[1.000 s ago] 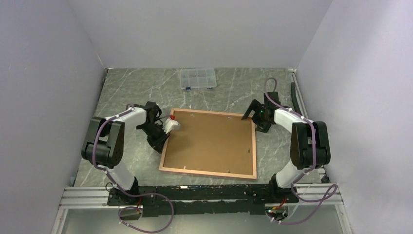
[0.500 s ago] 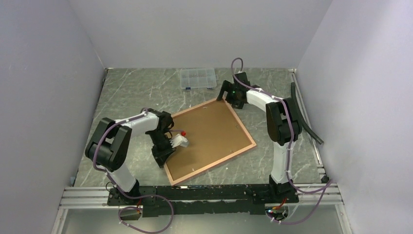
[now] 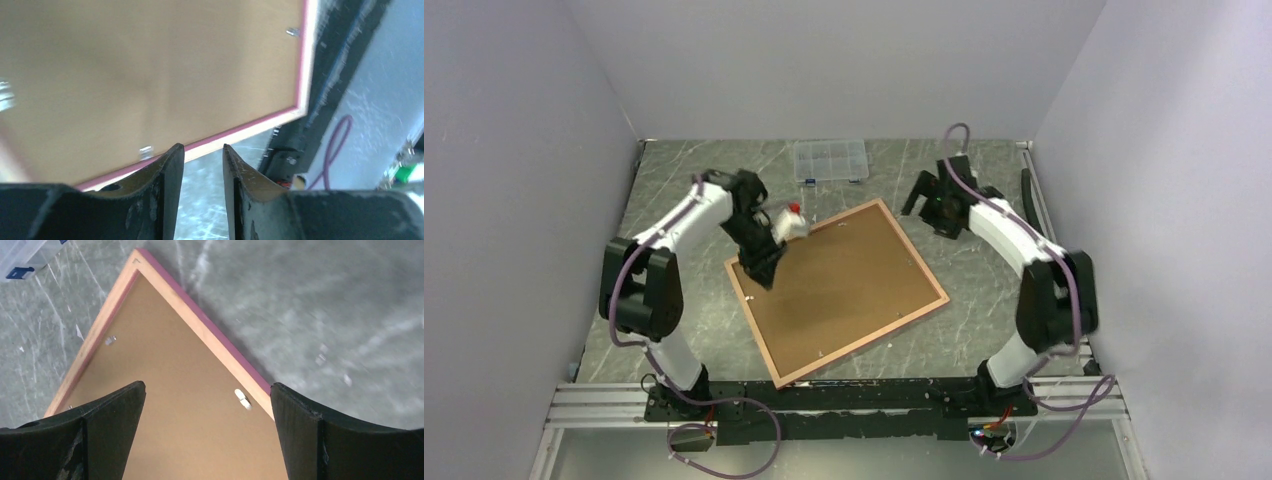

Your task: Put the photo into the frame

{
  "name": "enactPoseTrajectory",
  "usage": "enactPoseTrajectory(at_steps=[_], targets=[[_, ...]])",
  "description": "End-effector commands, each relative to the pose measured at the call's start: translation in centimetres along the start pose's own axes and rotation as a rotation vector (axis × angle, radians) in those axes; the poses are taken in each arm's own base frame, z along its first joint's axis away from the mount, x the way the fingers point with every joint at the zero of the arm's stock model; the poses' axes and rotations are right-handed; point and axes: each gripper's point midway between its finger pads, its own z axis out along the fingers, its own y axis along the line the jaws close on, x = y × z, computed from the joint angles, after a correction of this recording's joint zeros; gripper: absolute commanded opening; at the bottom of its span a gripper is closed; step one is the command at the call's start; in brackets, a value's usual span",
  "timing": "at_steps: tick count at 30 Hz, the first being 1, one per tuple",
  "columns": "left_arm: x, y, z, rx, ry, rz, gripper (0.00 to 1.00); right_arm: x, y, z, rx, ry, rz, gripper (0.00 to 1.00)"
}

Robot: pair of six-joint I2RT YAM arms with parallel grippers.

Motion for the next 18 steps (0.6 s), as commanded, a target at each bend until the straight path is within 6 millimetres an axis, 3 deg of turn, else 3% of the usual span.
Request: enactPoseTrajectory(at_steps=[1, 6, 9, 13, 18], targets=[[-1.7, 6.4, -5.0, -0.113, -0.154, -0.111, 0.38, 3.0, -3.7, -4.5, 0.04, -0.012, 0.062, 1.0], [0.2, 18.1, -8.7, -0.322, -0.268, -0.397, 0.34, 11.4, -5.1, -8.0, -0.065, 0.163, 0.123, 1.0], [2.4, 22.3, -9.1, -0.37, -0.312, -0.524, 0.33, 15.2, -5.5, -10.0, -0.139, 0.245, 0.173, 1.0], [3.2, 23.1, -7.2, -0.329, -0.329, -0.557, 0.33, 18.9, -6.3, -10.9, -0.169, 0.331, 0.209, 1.0], [3.0, 21.6, -5.1, -0.243, -0.366, -0.558, 0.32, 19.7, -5.9, -9.7, -0.207, 0.36, 0.219, 1.0]])
